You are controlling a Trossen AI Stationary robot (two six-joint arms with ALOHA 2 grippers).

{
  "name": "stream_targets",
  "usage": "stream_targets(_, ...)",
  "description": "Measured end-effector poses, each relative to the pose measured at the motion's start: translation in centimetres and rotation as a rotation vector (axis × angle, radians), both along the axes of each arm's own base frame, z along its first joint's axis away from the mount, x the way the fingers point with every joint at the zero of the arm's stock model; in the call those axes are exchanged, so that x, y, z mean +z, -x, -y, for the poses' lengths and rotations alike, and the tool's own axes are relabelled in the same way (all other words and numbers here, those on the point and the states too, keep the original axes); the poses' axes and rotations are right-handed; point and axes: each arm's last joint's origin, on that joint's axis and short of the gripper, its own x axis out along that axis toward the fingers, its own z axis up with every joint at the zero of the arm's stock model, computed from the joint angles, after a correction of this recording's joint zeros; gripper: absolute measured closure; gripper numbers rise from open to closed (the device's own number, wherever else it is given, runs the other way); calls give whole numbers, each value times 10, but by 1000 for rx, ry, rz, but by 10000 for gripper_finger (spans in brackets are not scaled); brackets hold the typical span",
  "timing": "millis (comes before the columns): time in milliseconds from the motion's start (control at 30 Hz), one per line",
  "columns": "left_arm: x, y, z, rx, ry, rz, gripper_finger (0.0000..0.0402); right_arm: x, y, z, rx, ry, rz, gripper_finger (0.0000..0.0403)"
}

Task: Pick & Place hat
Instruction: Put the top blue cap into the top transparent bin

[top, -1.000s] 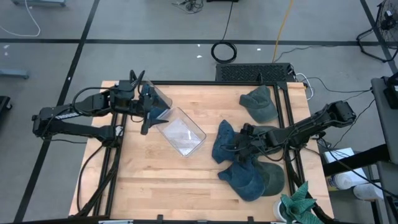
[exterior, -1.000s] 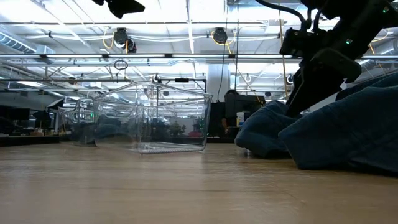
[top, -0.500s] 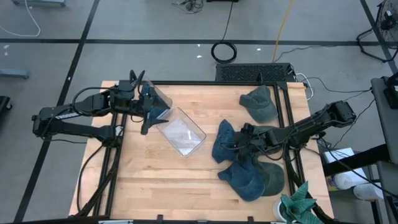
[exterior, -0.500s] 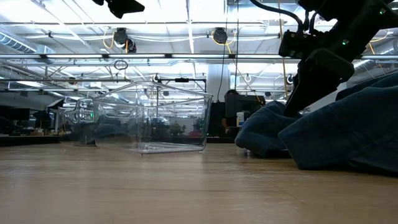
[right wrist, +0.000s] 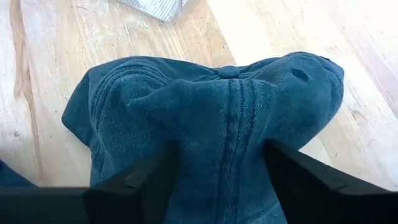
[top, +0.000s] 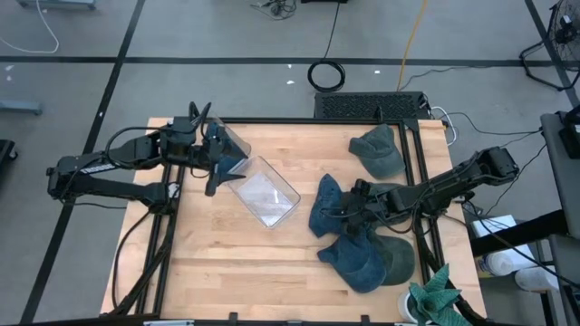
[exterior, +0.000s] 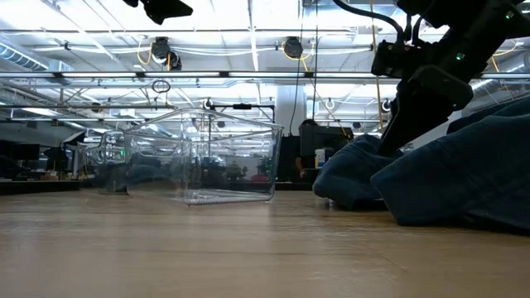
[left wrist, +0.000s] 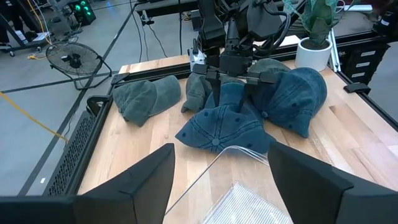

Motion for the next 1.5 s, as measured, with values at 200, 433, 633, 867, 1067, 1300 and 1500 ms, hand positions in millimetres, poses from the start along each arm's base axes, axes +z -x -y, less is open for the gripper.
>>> stream_targets(200,0,0,0,0,0,0,147,0,0,0,0,0,0,217)
stream_targets(433,0,0,0,0,0,0,135,0,0,0,1,0,-1,245)
stream_targets(633,0,0,0,0,0,0,133,0,0,0,9,6,-4,263)
stream_targets(867,0,0,0,0,0,0,146,0,0,0,26,20,-10,283)
stream_targets(1067,0,0,0,0,0,0,144,0,0,0,26,20,-10,305)
stream_targets(1300,0,0,0,0,0,0,133,0,0,0,27,20,-11,334)
stream_targets(1500,0,0,0,0,0,0,143,0,0,0,40,28,-15,367)
